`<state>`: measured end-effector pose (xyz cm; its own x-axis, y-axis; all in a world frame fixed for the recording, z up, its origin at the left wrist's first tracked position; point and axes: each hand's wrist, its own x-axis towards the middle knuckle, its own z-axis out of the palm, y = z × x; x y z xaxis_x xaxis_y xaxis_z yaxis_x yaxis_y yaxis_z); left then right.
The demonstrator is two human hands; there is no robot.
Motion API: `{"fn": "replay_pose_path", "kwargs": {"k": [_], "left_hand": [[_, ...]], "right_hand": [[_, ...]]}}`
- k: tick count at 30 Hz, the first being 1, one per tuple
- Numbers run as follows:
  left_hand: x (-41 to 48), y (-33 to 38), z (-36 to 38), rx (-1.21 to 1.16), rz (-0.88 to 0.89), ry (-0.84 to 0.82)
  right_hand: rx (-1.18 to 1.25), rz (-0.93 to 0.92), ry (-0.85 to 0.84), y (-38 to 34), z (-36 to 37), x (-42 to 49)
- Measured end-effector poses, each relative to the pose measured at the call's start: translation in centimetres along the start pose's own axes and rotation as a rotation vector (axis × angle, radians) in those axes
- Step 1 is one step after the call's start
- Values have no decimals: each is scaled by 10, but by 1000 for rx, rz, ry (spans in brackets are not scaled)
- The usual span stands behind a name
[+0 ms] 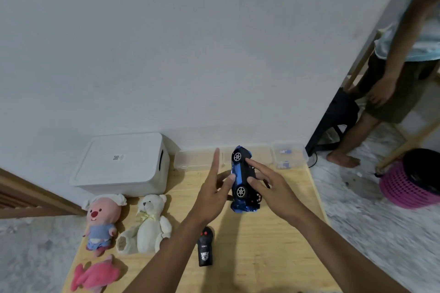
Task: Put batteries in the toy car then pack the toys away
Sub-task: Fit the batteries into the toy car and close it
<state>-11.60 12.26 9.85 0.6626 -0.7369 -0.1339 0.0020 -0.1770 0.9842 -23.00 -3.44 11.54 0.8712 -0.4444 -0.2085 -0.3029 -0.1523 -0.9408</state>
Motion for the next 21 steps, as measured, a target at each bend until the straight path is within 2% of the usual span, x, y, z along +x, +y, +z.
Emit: {"fn": "replay_pose_path", "kwargs": {"k": [5, 10, 17, 21], "left_hand": [[-3, 1, 2, -134, -139, -81], [2, -8, 5, -68, -190, -56], [2, -37, 8, -27, -312, -112], [-1, -58, 16, -1, -320, -86]], "right_hand": [[-43, 33, -113, -3, -4, 0], [-214, 131, -110, 0, -5, 2], [-6, 201, -89, 34, -3, 1], [-45, 218, -141, 57, -1, -6]]}}
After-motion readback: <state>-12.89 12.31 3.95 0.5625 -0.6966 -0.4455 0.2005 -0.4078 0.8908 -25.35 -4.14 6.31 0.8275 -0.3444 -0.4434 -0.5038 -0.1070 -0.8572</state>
